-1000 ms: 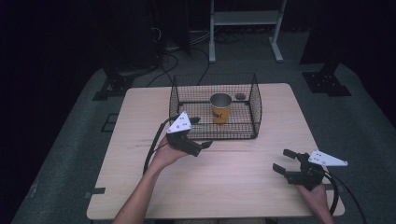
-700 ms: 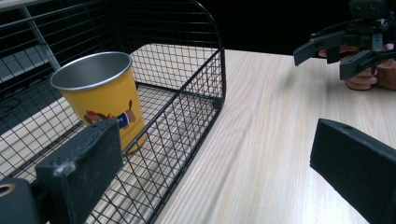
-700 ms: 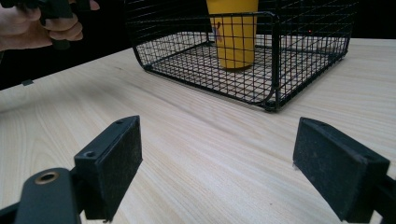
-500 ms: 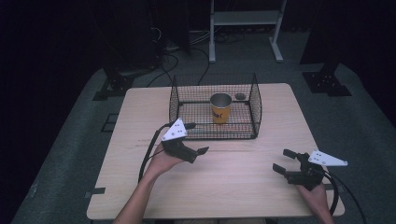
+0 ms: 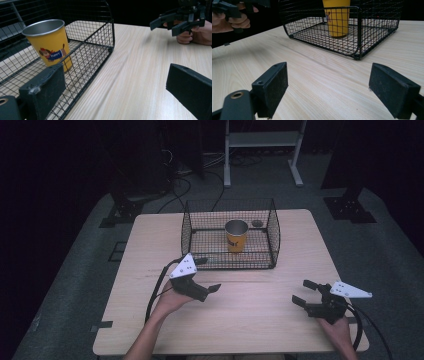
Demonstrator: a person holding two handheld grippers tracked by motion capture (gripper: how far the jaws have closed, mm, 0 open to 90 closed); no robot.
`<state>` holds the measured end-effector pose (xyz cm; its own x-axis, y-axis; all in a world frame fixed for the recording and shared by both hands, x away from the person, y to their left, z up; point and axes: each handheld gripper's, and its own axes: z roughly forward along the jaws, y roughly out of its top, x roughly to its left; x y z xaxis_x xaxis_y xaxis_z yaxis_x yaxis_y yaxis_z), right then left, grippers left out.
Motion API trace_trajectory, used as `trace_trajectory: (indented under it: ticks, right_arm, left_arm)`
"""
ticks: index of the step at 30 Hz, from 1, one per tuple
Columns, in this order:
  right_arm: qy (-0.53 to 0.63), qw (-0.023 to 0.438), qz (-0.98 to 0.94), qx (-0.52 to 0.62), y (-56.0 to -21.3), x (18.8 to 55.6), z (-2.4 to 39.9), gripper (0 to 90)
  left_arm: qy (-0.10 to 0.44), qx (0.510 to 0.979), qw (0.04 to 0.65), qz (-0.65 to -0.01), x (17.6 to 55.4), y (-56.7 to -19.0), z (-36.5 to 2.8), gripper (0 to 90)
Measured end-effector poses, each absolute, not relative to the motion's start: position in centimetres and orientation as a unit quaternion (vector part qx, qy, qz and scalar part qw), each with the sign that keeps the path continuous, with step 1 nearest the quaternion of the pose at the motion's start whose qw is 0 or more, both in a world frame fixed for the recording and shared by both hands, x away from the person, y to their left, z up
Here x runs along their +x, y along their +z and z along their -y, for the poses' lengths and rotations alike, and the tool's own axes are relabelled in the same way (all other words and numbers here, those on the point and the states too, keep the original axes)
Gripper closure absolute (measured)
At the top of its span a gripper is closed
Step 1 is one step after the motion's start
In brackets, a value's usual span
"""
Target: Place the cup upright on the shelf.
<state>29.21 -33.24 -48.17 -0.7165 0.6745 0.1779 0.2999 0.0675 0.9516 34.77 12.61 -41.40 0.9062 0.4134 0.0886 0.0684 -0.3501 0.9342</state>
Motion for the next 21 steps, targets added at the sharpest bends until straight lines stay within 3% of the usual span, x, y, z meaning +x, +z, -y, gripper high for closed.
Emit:
trace_trajectory:
  ticks: [21]
  right_arm:
    - [0.591,0.158,-0.713,0.342,-48.2,29.2,33.3,14.5]
  left_arm:
    - [0.171,0.793,0.56,-0.167,32.1,-43.2,-14.6,1.8]
